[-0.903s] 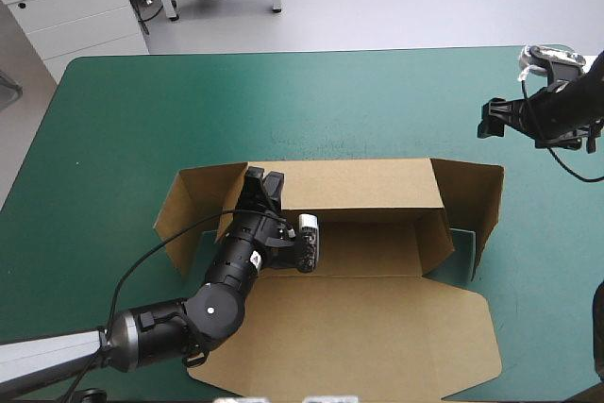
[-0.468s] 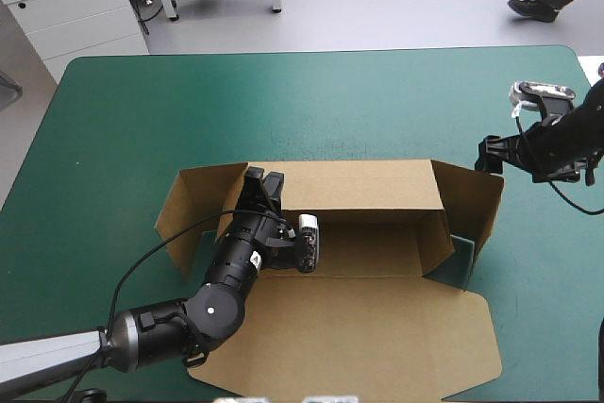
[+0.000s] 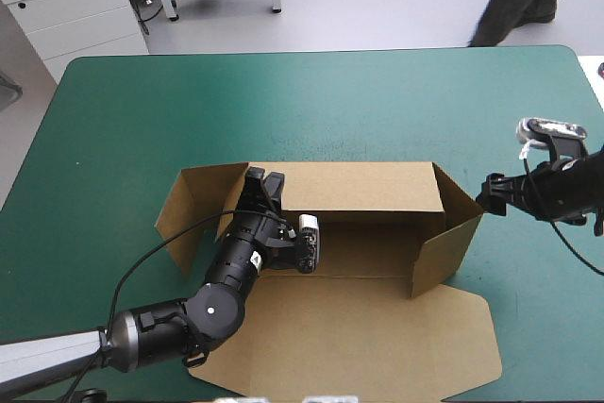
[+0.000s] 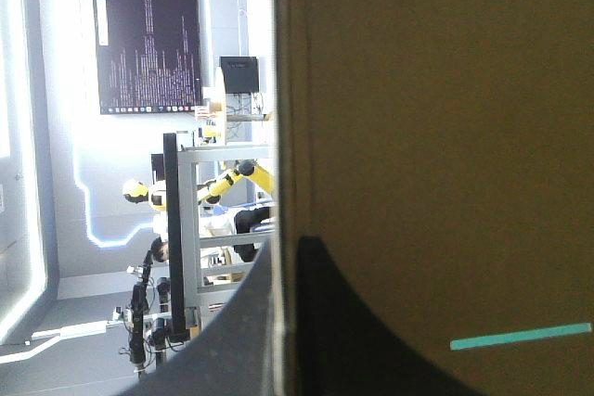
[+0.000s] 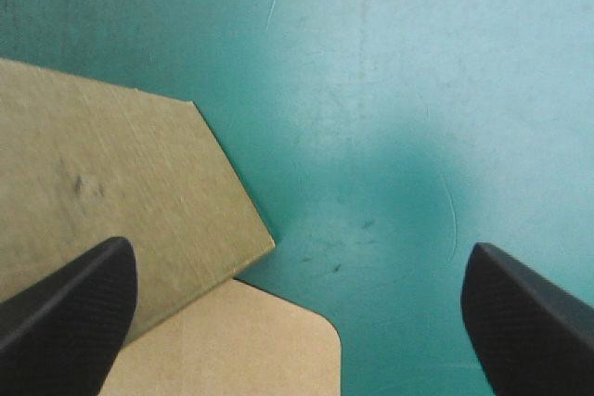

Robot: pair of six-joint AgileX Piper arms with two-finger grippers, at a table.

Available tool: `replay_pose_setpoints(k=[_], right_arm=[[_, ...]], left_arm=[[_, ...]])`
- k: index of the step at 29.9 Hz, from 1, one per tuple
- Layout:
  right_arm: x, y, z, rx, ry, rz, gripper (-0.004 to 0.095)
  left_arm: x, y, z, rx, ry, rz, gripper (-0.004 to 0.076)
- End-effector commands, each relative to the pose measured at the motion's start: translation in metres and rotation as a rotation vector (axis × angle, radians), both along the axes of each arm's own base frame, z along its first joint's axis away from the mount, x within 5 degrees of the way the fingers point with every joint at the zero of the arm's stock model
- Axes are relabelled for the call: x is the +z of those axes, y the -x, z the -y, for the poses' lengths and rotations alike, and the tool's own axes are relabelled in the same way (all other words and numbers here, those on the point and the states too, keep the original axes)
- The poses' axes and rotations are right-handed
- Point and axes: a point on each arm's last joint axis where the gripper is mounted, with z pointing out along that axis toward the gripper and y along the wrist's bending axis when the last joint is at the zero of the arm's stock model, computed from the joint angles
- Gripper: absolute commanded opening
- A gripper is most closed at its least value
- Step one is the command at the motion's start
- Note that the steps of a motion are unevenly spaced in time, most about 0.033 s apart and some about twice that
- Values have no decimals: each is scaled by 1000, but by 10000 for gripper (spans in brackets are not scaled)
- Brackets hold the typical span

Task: Fold the box

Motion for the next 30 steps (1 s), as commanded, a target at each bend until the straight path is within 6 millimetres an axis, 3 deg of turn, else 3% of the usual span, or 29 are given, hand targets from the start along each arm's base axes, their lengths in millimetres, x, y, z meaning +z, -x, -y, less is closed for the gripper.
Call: replay_pose_setpoints(k=[1,8,22,30], right_arm=[[3,14,-3,7,-2,62,876],[-7,35,-10,81,-2,74,876],[-9,25,-26,353,-68,315,877],[-7,25,-35,423,-173,332,876]], left_arm=[[19,1,-1,-9,30,88,-10],[19,1,-1,-9,30,88,-10],[19,1,-1,-8,18,95,-10],[19,1,-1,-8,18,95,-10]])
